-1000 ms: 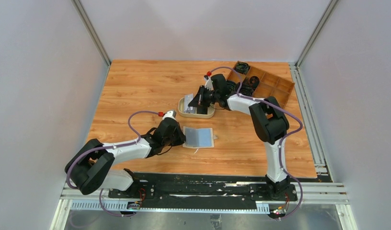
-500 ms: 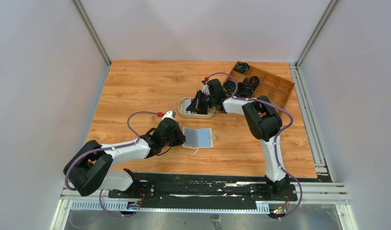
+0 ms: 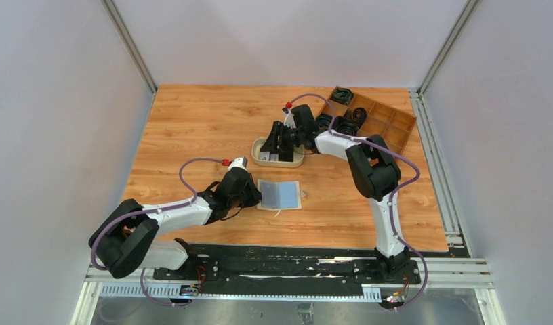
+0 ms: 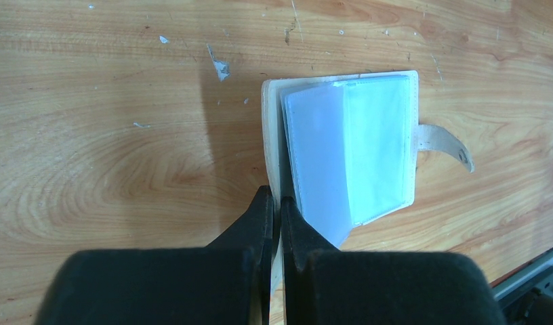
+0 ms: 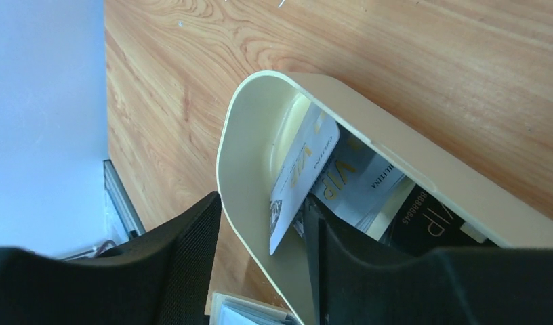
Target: Take the credit cards out of the card holder
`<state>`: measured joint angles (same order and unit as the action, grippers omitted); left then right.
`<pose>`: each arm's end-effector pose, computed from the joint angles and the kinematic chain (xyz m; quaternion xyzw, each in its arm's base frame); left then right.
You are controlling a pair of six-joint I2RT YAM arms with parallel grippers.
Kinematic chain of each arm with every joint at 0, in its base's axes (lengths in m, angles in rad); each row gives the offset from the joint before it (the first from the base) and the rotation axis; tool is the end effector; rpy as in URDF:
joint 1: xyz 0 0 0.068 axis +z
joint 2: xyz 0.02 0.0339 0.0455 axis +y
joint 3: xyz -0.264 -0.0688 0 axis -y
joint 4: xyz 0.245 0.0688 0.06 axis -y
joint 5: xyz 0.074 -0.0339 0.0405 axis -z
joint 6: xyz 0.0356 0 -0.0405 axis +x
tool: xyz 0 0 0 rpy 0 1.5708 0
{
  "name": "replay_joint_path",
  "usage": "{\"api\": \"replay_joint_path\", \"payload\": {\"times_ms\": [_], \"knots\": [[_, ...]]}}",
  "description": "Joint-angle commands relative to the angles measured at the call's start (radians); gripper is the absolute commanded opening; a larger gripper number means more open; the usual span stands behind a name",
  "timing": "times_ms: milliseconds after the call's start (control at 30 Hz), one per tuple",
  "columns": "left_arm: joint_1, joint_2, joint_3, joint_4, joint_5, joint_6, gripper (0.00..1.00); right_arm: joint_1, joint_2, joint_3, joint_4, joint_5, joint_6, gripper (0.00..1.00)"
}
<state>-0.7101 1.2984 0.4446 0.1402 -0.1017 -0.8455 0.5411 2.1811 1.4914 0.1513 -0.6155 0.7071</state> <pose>0.1828 -0.1524 0.1509 -0.0825 0.9049 -0.2583 0.3282 0.4068 0.2684 0.1674 -0.0803 0.8384 0.4887 0.2278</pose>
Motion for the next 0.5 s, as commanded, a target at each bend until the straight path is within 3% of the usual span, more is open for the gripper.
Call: {"api": "replay_joint_path", "payload": {"times_ms": [0,267,467], "knots": [[-0.006,0.000,-0.023,-0.094,-0.037,0.027,0.00,0.013,-0.066,0.058,-0.143,0.044,-0.116,0.53],[-0.006,-0.004,-0.011,-0.096,-0.041,0.025,0.00,0.016,-0.132,0.204,-0.470,0.191,-0.303,0.54],[-0.006,0.019,-0.016,-0.055,-0.035,0.008,0.00,0.073,-0.347,-0.010,-0.413,0.326,-0.357,0.60]]}}
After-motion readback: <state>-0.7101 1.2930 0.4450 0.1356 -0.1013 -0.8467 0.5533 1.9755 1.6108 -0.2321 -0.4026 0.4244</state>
